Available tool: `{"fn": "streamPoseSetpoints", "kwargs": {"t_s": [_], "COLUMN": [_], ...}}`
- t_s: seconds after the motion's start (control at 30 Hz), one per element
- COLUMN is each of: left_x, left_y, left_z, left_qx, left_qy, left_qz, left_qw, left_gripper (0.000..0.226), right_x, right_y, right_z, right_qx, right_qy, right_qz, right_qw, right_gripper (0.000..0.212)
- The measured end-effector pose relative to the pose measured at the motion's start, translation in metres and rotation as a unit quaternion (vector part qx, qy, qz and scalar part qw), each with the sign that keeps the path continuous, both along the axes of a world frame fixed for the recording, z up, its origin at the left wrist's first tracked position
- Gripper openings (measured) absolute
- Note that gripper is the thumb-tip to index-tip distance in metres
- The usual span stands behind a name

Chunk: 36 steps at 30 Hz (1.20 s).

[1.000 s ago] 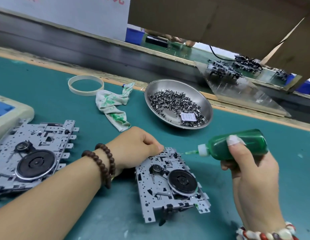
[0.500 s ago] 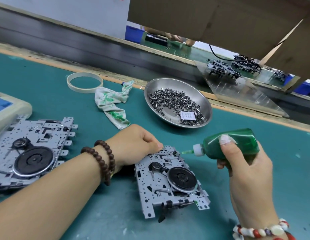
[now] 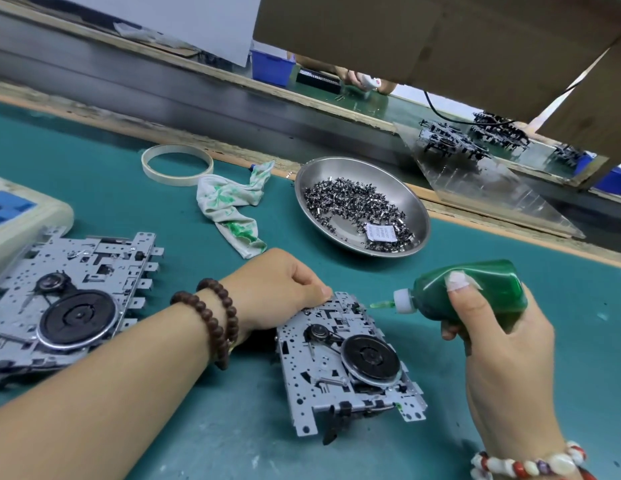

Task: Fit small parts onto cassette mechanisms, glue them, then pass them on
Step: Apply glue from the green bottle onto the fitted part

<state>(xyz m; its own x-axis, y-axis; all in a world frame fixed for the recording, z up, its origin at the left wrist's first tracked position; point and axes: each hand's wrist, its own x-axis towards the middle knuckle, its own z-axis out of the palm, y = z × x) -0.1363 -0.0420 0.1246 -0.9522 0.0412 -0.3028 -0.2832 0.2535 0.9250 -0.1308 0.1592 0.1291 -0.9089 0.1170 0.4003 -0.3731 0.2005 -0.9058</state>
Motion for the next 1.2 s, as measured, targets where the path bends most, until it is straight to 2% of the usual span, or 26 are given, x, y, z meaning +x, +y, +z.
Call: {"fn": "streamPoseSetpoints", "kwargs": {"t_s": [0.13,0.4,0.57,0.73,0.93,1.07,1.2], "left_x": [-0.0009,-0.0015,-0.0007,-0.0011,-0.0018,-0.0017,-0.0008], "left_y": [-0.0004,-0.0003,-0.0001,-0.0002,-0.0005,-0.0006,0.0], "left_z": [-0.0003,-0.0016,-0.0016,-0.002,-0.0026,-0.0023,-0.0022], "left_qx": [0.0,-0.001,-0.001,-0.002,0.001,0.001,0.003], "left_qy": [-0.001,0.005,0.005,0.006,0.003,0.004,0.005], "left_qz": [-0.003,-0.004,-0.006,-0.001,-0.002,-0.003,-0.001], "left_qw": [1.0,1.0,1.0,1.0,1.0,1.0,1.0], "left_gripper": [0.019,0.018,0.016,0.016,0.017,0.017,0.016], "right_x": [-0.0006,-0.0004,-0.0003,0.0002,-0.0005,-0.0005,0.0], "right_y": [-0.0002,0.0018,0.0002,-0.0008,-0.0002,0.0009,0.0003], "right_z": [-0.0006,-0.0011,-0.0002,0.0,0.0,-0.0004,0.0002], "right_qx": [0.011,0.001,0.004,0.009,0.012,0.013,0.009], "right_qy": [0.002,0.009,0.011,0.007,0.008,0.006,0.006], "right_qz": [-0.004,0.003,0.0,-0.004,-0.01,-0.009,-0.012], "right_qw": [1.0,1.0,1.0,1.0,1.0,1.0,1.0], "right_gripper": [0.031,0.009,0.012,0.028,0.027,0.014,0.012]}}
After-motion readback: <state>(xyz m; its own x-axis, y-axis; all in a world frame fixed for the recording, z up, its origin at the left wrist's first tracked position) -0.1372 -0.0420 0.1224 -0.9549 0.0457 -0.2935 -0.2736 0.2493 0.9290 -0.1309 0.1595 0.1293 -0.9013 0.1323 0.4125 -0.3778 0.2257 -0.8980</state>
